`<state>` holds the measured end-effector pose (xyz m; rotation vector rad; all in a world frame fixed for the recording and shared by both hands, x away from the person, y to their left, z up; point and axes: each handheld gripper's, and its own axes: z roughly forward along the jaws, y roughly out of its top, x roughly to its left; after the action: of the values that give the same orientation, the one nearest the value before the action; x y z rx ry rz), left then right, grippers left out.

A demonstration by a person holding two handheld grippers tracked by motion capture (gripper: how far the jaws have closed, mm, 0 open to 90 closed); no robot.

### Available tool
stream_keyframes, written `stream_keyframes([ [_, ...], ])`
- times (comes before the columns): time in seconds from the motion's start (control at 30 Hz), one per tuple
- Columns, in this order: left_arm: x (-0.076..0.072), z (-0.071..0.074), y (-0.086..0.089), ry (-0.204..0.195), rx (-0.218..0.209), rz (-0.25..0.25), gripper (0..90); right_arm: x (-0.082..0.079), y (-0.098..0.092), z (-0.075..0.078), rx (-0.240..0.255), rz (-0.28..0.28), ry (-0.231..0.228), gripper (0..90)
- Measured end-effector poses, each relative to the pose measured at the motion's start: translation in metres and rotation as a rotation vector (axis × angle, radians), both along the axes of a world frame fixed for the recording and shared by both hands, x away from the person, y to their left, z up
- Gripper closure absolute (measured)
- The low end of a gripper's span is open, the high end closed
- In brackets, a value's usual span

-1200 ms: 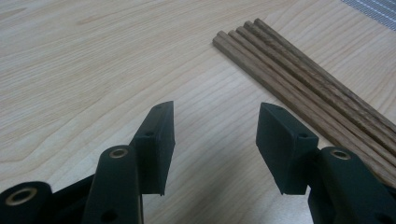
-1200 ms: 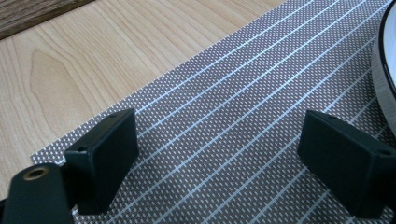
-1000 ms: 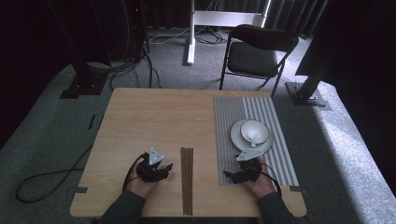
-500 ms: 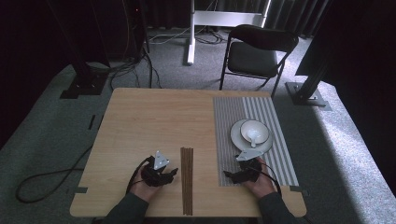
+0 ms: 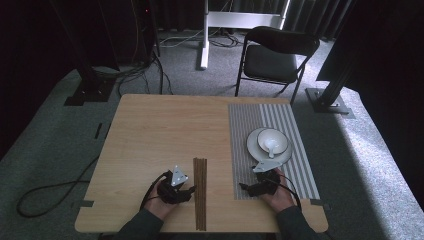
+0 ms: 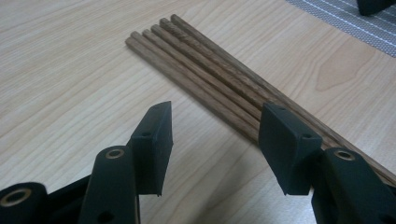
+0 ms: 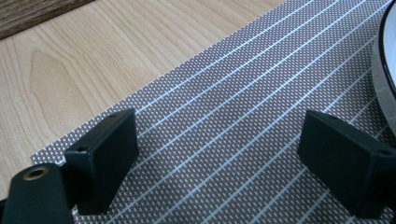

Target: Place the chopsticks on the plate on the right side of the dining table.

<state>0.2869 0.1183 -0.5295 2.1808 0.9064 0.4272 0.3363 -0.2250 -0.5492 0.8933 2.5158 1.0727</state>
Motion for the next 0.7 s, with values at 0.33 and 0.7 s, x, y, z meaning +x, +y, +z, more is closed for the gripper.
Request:
stream_keyframes([
  [0.33,-0.001,-0.0043,-0.0066,0.015,0.017,-0.036,45.0,0.0,0.0,0.0,0.0,0.0,0.0,11.2],
  [0.7,0.0005,-0.0059,-0.0067,0.025,0.014,-0.041,45.2,0.0,0.0,0.0,0.0,0.0,-0.001,11.1],
])
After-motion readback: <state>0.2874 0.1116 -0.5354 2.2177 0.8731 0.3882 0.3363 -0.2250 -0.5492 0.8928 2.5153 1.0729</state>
